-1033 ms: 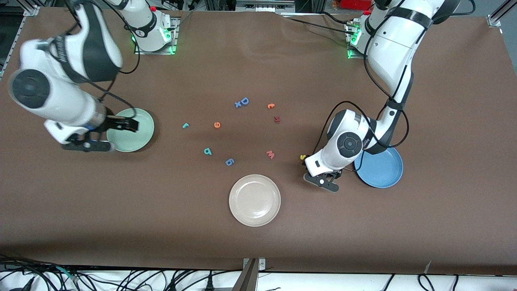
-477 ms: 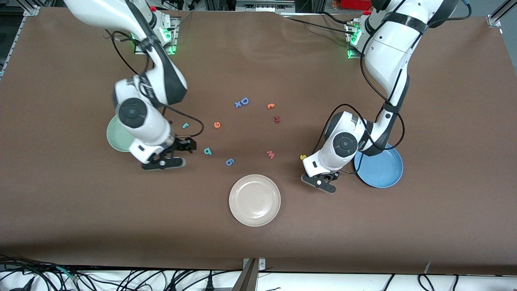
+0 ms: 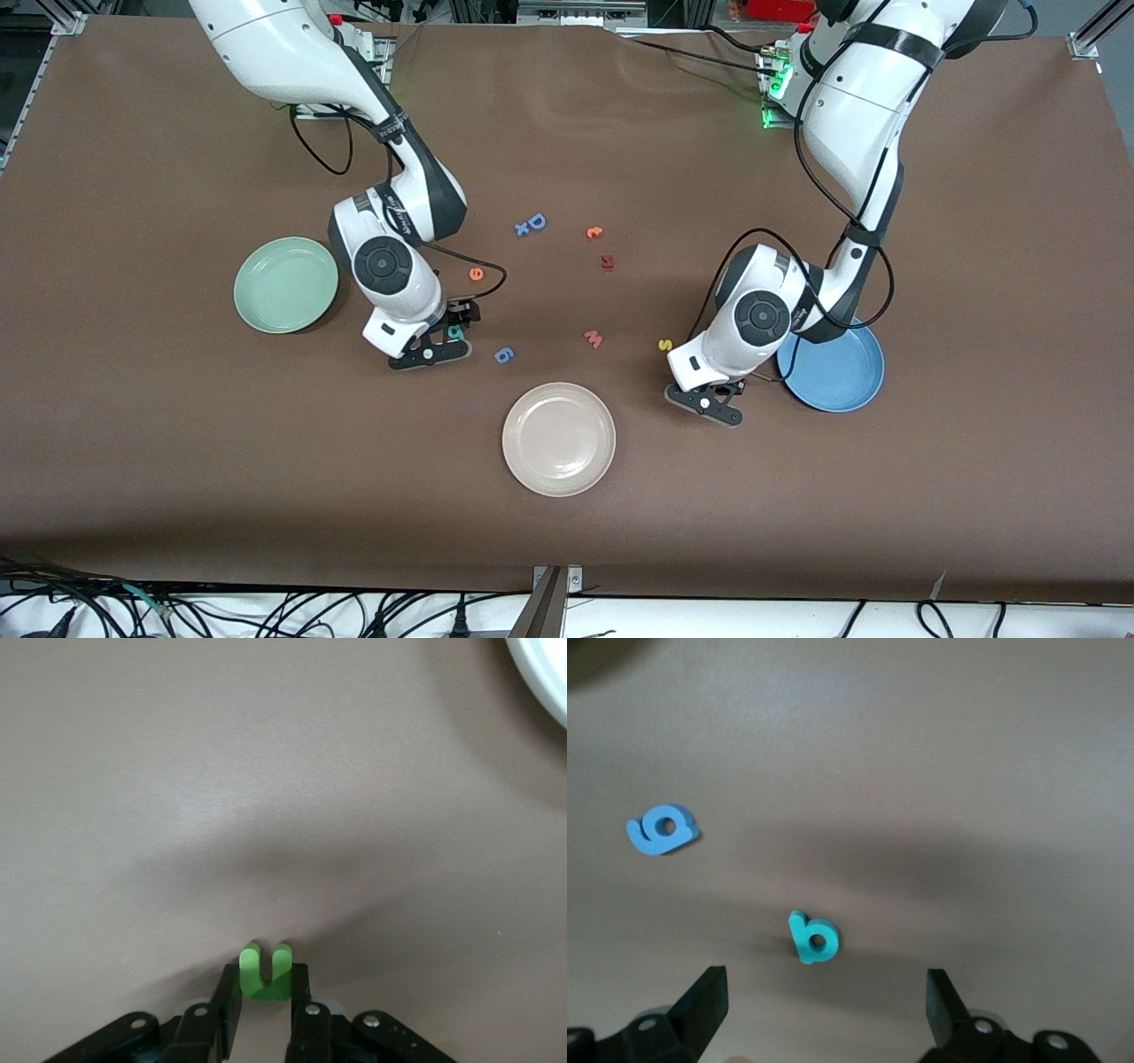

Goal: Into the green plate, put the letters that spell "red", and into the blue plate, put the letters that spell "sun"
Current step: 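Drop the u with the left gripper while the right gripper grasps the b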

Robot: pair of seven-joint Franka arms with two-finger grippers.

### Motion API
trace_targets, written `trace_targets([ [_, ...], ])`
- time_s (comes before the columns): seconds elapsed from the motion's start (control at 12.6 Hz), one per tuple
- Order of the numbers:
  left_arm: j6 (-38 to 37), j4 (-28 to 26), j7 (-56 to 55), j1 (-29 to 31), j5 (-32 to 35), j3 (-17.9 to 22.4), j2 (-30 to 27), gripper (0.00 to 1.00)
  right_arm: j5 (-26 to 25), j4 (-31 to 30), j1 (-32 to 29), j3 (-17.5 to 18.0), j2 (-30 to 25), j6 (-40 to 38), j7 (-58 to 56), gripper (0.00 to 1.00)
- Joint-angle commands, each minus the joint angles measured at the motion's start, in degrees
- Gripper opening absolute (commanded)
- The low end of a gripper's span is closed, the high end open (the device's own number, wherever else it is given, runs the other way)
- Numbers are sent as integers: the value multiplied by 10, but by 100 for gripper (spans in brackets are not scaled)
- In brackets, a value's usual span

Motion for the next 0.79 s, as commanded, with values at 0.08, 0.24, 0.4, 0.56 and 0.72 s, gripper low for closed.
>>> trace_targets([
  [0.08, -108, -1, 4, 25, 7, -1, -75, 13, 10, 6, 8, -4, 26, 35, -4, 89],
  [0.24, -171, -5, 25, 50, 7, -1, -111, 13, 10, 6, 9, -4, 34, 46, -6, 76],
  [0.4, -234, -9, 85, 87, 4, -3, -129, 7, 10, 6, 9, -4, 38, 50, -6, 73],
  [0.56, -276, -19, 109, 112, -19, -8, -135, 7, 10, 5, 8, -4, 39, 49, -8, 66],
  [0.72, -276, -57, 113, 130, -15, -7, -141, 12, 10, 2, 9, -4, 39, 49, -8, 62],
])
